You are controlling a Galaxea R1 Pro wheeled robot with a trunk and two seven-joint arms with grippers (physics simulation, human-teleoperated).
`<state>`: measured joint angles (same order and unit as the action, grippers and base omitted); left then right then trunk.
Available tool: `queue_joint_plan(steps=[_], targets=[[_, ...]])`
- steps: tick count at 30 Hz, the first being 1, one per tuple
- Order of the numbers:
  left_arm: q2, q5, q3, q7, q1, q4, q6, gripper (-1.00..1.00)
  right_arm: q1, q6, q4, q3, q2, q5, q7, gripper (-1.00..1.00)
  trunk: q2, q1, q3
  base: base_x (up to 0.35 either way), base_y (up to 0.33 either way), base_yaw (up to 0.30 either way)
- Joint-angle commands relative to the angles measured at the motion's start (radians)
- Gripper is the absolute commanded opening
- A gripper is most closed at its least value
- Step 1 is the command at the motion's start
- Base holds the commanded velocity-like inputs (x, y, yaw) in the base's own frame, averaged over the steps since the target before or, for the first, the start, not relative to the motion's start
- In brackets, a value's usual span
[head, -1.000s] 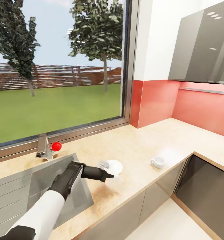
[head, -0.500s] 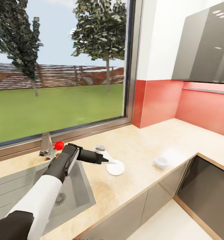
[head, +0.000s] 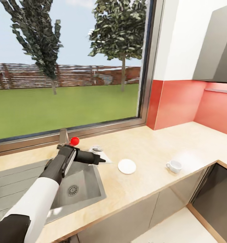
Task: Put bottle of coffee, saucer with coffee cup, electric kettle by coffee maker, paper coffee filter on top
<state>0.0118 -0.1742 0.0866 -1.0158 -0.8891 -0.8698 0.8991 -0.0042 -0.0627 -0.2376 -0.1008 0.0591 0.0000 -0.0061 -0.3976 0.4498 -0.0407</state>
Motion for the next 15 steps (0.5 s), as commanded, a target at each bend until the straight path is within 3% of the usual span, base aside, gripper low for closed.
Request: queue_joint_plan(steps=[1,8,15], targets=[[0.001,-0.013,-0.002,-0.009,-0.001,-0.001,0.002,-1.0,0.0,-0.003,0.0,-0.006,0.001,0.0,0.0,1.0,-0.002,0.0,-0.003,-0.255,-0.162,0.273],[-0.004,-0.014,-0.004,-0.009,0.002,-0.031,0.002,-1.0,0.0,-0.003,0.0,-0.007,0.001,0.0,0.0,1.0,-0.002,0.0,-0.008,-0.252,-0.159,0.258],[-0.007,-0.014,-0.004,-0.009,0.002,-0.032,0.001,-1.0,0.0,-0.002,0.0,-0.007,0.001,0.0,0.0,1.0,-0.002,0.0,-0.014,-0.103,-0.039,0.253]])
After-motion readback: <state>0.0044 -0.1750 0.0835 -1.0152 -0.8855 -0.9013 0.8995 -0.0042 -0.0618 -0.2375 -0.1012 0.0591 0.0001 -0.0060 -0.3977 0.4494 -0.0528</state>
